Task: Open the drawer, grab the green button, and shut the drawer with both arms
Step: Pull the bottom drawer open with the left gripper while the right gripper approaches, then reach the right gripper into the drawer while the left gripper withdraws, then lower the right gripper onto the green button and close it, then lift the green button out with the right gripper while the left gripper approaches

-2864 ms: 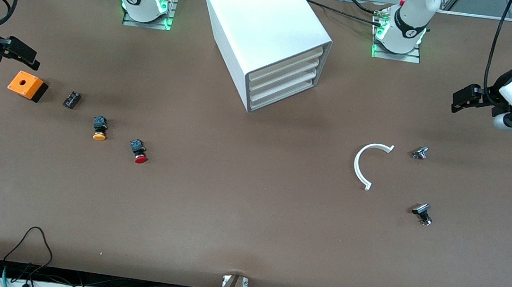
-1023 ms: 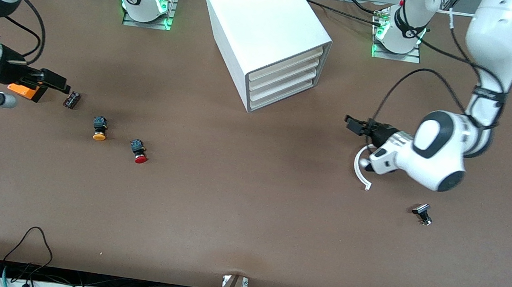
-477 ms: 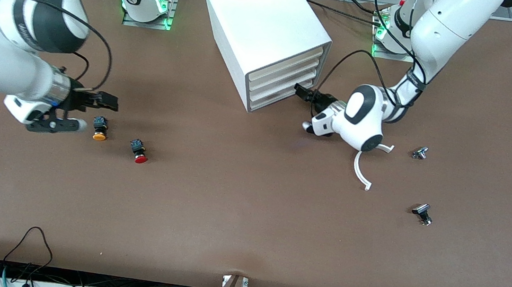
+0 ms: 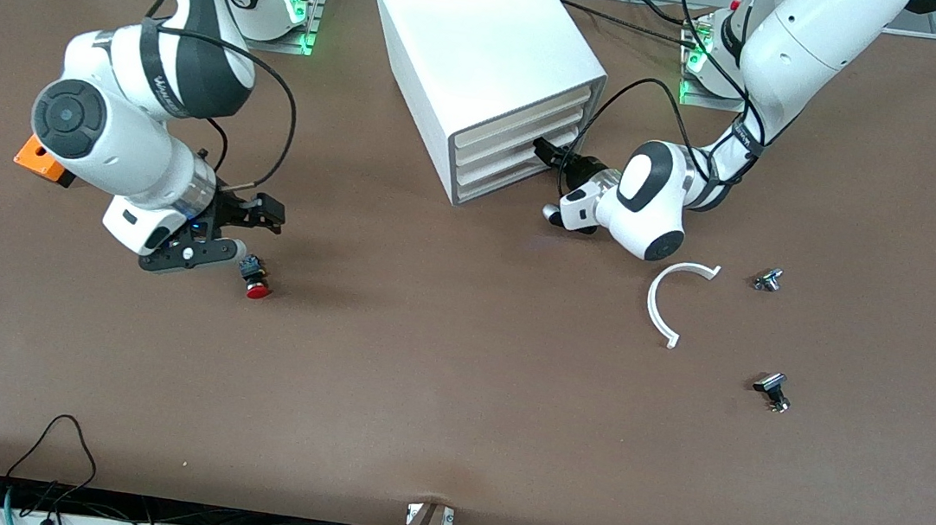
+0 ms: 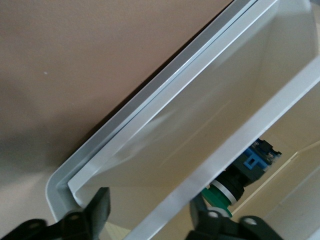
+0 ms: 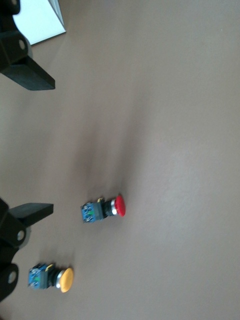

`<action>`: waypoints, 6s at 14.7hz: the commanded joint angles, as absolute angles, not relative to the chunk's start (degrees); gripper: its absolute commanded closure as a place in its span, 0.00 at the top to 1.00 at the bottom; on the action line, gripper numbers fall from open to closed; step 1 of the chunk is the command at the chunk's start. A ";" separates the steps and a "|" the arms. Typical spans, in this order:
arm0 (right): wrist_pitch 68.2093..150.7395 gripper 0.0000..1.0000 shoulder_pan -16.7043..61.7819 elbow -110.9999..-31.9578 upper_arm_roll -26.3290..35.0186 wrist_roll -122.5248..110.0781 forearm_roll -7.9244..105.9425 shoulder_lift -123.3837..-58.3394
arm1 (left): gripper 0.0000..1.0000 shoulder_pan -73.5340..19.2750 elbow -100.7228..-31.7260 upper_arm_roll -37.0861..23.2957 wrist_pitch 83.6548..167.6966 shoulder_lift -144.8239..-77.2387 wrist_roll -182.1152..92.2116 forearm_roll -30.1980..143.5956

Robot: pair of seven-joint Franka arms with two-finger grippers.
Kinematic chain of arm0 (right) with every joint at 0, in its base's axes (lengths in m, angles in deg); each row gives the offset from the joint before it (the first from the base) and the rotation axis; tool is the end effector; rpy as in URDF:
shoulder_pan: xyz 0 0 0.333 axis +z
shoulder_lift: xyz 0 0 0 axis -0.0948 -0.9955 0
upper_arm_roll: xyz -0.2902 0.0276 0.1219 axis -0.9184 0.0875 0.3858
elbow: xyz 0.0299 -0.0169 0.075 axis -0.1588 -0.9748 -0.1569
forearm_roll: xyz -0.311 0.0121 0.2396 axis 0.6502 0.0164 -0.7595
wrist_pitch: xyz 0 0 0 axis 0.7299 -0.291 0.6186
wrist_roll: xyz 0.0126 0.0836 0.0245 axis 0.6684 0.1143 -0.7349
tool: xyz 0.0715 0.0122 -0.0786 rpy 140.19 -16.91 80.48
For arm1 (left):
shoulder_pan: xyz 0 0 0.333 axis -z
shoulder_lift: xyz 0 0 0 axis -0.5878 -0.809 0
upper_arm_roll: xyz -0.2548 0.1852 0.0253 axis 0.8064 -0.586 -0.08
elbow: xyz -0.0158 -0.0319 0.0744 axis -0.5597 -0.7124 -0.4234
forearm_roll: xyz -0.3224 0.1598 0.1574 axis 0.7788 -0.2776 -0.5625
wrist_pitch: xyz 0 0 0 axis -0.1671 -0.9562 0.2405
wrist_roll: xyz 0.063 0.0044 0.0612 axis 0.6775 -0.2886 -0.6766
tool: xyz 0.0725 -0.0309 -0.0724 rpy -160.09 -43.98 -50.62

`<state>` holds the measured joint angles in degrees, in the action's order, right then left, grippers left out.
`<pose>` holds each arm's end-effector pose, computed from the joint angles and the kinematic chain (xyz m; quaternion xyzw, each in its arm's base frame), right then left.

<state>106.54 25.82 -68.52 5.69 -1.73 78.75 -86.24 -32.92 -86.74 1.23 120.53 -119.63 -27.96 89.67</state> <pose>0.6182 0.1934 0.4098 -0.9912 -0.1228 0.0256 0.0428 0.4168 -0.3010 0.1495 0.8572 -0.0719 -0.3897 0.3287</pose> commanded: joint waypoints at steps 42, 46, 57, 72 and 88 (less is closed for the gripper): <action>120.42 1.00 64.50 -40.22 5.22 -51.11 86.03 -117.50 | 1.00 -44.70 -65.65 -14.59 100.45 -83.56 -29.01 43.31; 120.24 1.00 65.20 -40.40 5.22 -51.03 86.03 -117.50 | 1.00 -44.70 -65.48 -14.59 100.36 -83.74 -28.92 43.31; 120.94 0.99 65.47 -40.31 5.22 -49.00 86.03 -119.25 | 1.00 -44.62 -64.25 -14.59 100.27 -84.53 -28.75 43.31; 125.60 0.37 65.91 -40.22 5.05 -49.27 89.98 -120.57 | 1.00 -44.70 -64.16 -14.94 100.27 -84.97 -28.48 43.40; 122.09 0.40 58.54 -47.86 -0.13 -33.80 88.76 -99.84 | 1.00 -43.75 -69.50 -12.58 107.88 -94.97 -34.95 51.74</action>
<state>122.11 60.49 -43.11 0.03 -34.66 88.78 -104.43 -44.63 -67.71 -14.08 102.76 -91.55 -30.32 48.97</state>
